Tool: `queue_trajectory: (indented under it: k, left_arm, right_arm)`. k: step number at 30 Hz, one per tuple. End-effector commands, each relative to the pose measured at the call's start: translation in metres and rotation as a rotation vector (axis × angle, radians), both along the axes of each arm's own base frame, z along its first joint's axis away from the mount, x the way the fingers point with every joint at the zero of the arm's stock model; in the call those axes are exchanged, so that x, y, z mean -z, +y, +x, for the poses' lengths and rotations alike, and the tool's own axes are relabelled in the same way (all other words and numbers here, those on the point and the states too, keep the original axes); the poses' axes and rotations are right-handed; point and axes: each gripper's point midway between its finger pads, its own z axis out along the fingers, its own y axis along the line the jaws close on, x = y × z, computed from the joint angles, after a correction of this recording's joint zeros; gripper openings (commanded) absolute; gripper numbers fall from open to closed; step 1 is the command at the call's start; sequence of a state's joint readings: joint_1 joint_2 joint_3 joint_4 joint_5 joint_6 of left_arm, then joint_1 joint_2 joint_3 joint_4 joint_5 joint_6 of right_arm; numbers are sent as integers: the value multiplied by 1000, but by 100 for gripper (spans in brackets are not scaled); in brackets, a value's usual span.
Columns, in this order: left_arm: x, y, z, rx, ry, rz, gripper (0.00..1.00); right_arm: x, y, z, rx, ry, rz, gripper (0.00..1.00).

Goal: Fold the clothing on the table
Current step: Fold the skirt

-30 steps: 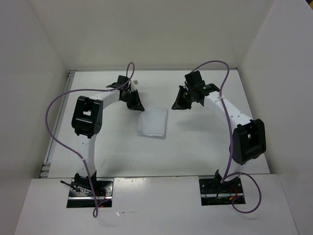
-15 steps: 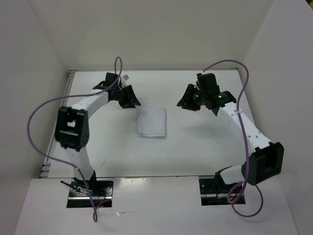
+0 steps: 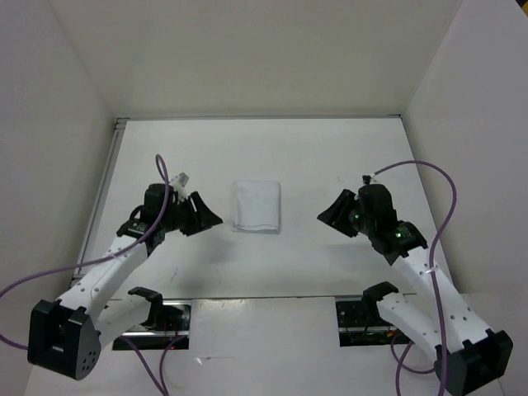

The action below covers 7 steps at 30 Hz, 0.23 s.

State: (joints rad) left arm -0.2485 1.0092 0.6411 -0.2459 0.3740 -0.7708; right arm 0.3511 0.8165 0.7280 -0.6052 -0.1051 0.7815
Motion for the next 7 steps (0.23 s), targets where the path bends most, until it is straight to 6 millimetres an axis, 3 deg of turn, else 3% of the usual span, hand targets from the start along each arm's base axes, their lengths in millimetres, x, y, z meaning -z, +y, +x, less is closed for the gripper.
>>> queue_trajectory:
  k: [1,7]
  left_arm:
    - [-26,-7,1,-55,-81,-133,60]
    - [-14,-12,2,-50,-25,-121,61]
  right_arm:
    - [-35,8,14,26,-140,88,53]
    - [-21,20,28,-59,-99,41,54]
